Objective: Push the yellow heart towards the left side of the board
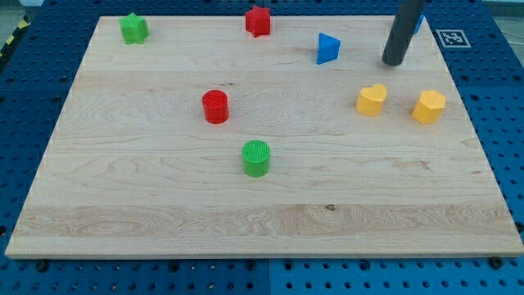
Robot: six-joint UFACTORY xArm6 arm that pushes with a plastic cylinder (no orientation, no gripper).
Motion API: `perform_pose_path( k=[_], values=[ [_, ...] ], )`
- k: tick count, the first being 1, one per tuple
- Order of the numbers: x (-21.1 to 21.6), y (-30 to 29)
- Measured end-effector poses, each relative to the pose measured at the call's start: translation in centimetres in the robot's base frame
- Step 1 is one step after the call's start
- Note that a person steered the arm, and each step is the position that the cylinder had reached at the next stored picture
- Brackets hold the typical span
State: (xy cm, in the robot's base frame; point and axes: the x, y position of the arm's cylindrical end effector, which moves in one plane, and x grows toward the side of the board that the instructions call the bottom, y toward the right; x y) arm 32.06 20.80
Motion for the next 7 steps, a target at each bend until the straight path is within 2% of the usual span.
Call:
perform_pose_path(
  k=[2, 4, 5, 7],
  values=[
    [1.4, 0.1],
    [6.5, 1.0],
    [7.6, 0.7],
    [8.0, -3.8]
  ],
)
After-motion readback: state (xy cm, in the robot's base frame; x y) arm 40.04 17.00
